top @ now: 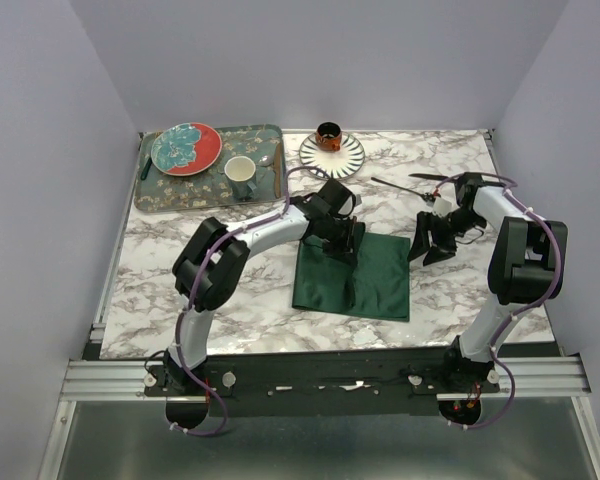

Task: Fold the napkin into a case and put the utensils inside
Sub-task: Fold the rectangle-folded napkin at the center of the board.

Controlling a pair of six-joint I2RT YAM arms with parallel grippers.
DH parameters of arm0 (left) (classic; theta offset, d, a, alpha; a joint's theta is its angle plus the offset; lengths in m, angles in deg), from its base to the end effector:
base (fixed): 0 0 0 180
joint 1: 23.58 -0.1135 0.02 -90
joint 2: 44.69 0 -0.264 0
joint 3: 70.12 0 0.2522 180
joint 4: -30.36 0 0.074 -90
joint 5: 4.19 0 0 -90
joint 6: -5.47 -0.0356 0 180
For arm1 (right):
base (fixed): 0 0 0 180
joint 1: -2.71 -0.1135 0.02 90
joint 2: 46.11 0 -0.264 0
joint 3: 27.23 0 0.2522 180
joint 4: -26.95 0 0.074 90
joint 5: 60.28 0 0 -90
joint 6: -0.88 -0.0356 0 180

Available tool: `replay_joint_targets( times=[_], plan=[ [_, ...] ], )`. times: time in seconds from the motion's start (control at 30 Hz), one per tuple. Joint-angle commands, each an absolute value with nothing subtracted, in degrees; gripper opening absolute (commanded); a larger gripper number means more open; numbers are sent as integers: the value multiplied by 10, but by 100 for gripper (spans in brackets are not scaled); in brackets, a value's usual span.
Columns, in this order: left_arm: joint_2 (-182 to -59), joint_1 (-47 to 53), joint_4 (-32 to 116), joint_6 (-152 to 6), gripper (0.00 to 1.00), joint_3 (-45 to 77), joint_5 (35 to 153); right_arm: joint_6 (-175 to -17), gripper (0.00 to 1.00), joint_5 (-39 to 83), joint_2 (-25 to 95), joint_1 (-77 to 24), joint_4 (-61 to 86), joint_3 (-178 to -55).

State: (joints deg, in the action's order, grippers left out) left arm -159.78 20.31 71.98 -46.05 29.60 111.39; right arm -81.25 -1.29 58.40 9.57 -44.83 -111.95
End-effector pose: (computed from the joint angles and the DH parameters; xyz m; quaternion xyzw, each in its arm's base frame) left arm 0.3013 -0.3112 0.1968 0.1069 0.9310 -0.3422 0.0687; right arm 0.3205 -0.0201 0.1792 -0.0048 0.9635 0.2668 0.0212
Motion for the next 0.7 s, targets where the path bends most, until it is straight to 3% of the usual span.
replay_joint_targets(
  times=[0.0, 0.57, 0.6, 0.67],
  plan=[
    [-1635, 216, 672, -379, 0, 337, 1154, -831, 61, -26, 590, 96, -431, -1108],
    [-1702, 247, 614, -311, 0, 388, 1160, -844, 46, -60, 584, 96, -419, -1091],
    [-1705, 247, 612, -310, 1, 391, 1162, -844, 45, -61, 581, 96, -419, -1090],
    [-1709, 247, 602, -310, 16, 391, 1166, -845, 45, -70, 579, 96, -416, -1088]
  ],
)
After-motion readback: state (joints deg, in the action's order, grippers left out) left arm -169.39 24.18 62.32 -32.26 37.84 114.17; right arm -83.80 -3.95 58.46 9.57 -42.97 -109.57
